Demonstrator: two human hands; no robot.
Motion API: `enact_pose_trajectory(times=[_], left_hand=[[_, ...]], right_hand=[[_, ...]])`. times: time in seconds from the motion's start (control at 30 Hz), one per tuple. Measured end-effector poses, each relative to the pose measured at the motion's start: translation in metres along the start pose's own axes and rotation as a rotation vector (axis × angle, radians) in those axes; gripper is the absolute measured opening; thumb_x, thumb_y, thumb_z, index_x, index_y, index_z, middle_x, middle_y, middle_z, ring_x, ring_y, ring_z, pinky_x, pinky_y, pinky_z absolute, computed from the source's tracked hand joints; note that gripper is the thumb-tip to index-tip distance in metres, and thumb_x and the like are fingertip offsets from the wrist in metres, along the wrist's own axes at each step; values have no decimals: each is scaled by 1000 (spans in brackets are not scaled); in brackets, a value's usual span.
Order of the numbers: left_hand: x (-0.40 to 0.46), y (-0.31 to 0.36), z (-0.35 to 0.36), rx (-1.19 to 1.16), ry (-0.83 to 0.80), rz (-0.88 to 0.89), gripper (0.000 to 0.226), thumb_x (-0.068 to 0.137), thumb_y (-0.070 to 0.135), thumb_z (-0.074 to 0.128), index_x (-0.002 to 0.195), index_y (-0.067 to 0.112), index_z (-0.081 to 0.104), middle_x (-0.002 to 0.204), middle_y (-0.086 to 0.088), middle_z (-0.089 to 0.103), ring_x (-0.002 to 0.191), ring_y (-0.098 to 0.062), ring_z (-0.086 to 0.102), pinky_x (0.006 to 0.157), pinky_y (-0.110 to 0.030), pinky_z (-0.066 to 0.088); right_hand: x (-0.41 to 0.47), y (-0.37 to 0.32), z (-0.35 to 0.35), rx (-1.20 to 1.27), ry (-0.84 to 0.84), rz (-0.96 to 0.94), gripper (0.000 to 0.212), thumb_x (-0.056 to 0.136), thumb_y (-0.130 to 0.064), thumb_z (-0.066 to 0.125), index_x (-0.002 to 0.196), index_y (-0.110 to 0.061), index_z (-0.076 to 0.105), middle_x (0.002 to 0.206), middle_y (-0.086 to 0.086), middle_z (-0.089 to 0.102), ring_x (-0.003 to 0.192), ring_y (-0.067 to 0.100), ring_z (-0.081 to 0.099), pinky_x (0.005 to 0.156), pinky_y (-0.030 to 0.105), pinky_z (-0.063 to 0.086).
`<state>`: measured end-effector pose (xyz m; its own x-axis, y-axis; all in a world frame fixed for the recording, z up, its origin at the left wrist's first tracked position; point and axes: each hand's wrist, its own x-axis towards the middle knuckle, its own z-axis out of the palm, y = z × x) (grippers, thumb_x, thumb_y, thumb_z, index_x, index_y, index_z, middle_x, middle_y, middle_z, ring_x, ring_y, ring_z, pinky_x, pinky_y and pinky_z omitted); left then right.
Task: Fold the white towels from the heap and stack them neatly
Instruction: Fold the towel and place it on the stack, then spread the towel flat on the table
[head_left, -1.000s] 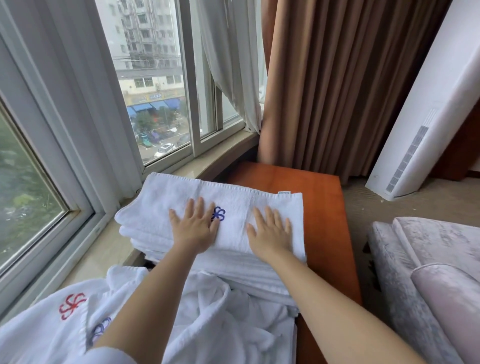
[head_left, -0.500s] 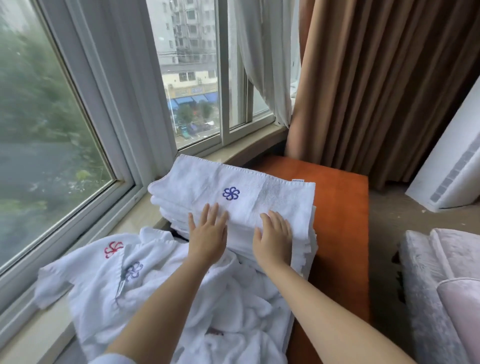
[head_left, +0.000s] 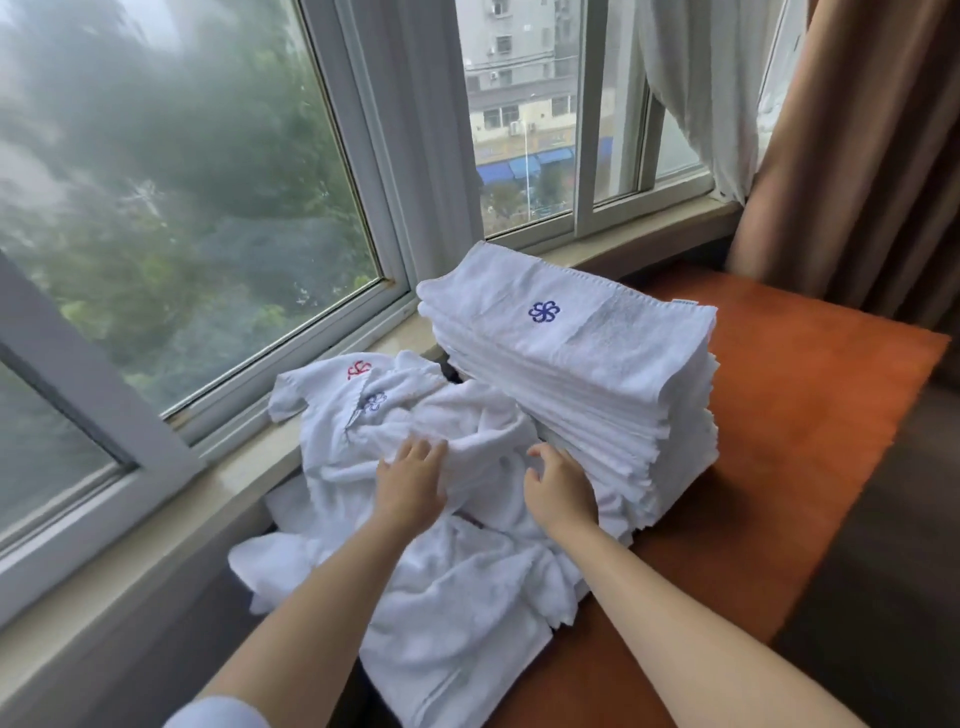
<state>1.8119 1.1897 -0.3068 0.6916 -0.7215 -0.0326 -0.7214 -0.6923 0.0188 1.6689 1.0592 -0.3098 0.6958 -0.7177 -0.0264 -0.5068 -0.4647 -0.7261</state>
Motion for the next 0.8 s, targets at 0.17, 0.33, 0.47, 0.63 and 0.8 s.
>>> enact_pose_trajectory(times=[0.17,0.33,0.47,0.63,0.8], left_hand=[[-3,-3,0,-268,138,-212,20,95,18,46,99,5,62,114,-11,50,117,-33,41,95,-43,40],[-6,9,-35,-1152,461,-232,17,82,11,44,78,0,56,89,-9,53,85,-19,45,74,-27,33],[-17,21,-89,-1721,473,13,16,63,6,41,54,17,33,56,3,27,57,-12,24,53,-28,18],[-24,26,-113,-1889,372,-46,19,65,8,46,54,23,48,58,6,46,57,-9,44,53,-20,38],[-35,11,-77,-1507,410,-407,53,64,20,48,117,23,51,115,-2,51,104,-19,50,86,-32,44]], right_hand=[[-1,-11,7,-19,-76,-60,47,96,-17,48,142,-15,40,147,3,39,132,21,39,102,33,39],[12,-24,15,-62,-134,-82,88,90,-36,63,155,-27,4,161,5,1,146,23,14,112,33,23],[19,-43,29,-82,-81,-174,112,83,-45,69,152,-16,-15,160,8,-12,149,22,-9,118,29,4],[34,-52,25,300,-145,-133,62,86,-12,67,141,-14,38,131,6,53,121,24,53,96,29,44],[42,-70,4,654,-198,-86,36,86,-20,64,119,-14,53,101,-1,55,94,15,53,87,34,46]])
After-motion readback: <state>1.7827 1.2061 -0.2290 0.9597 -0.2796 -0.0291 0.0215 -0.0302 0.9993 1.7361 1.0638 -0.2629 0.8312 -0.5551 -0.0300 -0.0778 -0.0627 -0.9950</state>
